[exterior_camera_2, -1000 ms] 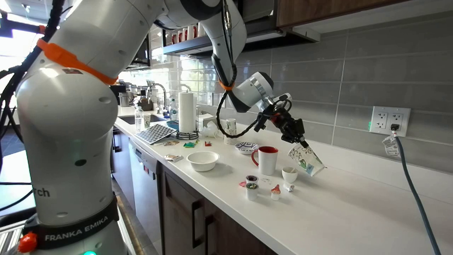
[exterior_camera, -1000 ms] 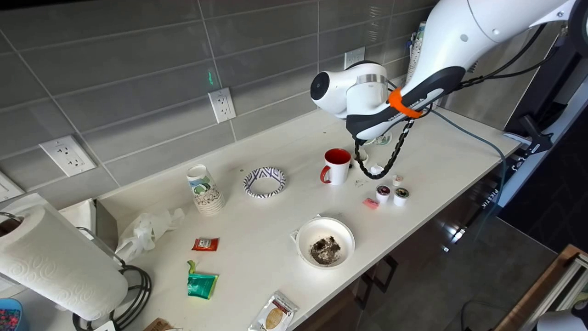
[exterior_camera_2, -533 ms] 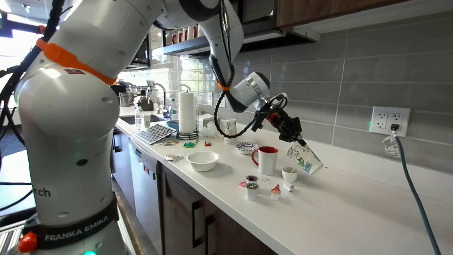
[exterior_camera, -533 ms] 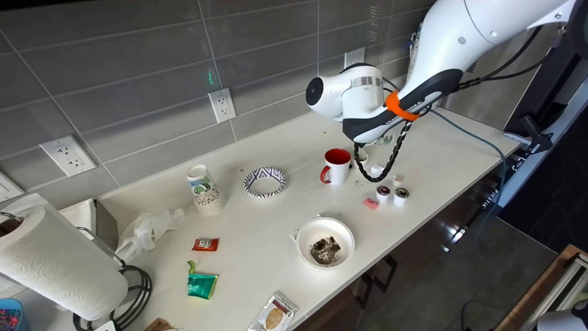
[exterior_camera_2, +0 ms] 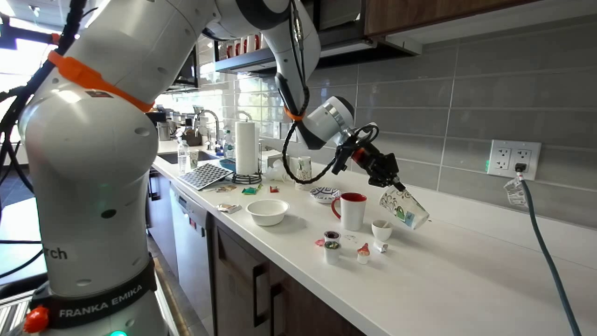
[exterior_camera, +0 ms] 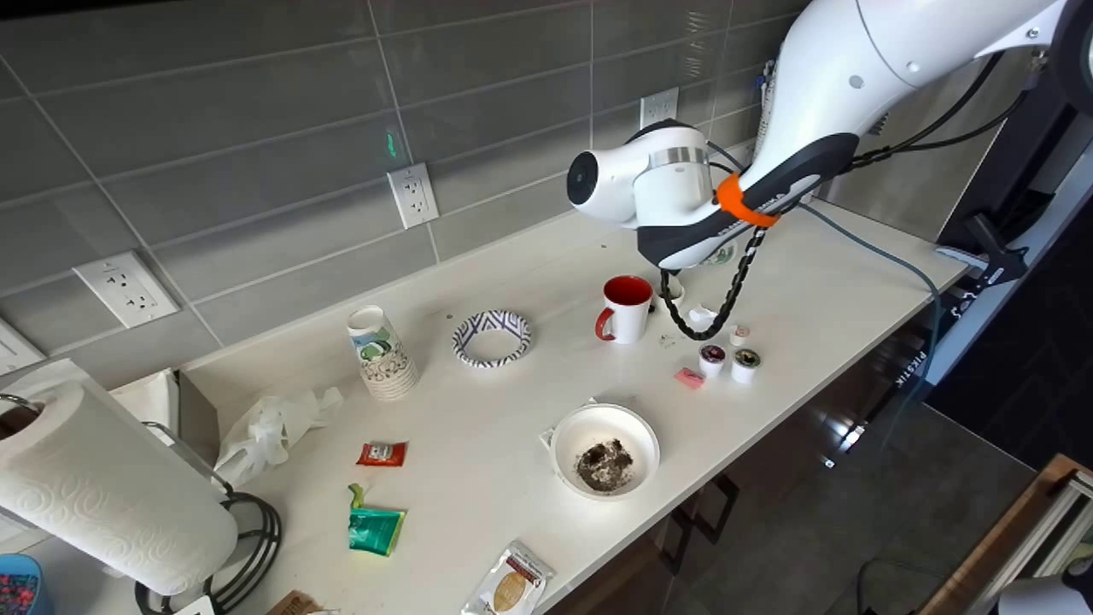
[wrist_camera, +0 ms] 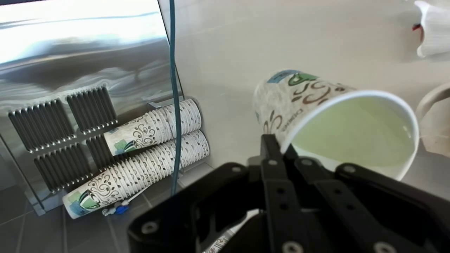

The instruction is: Pick the big cup on the counter and pour water into the small cup

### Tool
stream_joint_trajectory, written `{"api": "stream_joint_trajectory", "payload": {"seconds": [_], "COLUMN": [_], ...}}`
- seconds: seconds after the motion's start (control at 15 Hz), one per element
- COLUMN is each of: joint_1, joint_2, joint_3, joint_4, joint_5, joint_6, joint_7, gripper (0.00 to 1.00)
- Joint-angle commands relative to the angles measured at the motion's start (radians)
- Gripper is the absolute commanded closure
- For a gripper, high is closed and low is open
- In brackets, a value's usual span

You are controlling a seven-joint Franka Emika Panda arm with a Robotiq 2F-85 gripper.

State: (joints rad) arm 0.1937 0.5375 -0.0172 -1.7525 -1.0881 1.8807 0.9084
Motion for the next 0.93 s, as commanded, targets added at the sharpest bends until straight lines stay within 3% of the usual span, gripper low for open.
{"api": "stream_joint_trajectory", "payload": {"seconds": [0.0, 0.87], "joint_1": [0.005, 0.002], "joint_2": [0.020, 0.021], "joint_3": [0.007, 0.009], "joint_4": [0.026, 0.028], "joint_5": [-0.035, -0.051], "joint_6": [-0.041, -0.041], "joint_7": [-0.007, -0.008], "gripper": [0.99, 0.99]}}
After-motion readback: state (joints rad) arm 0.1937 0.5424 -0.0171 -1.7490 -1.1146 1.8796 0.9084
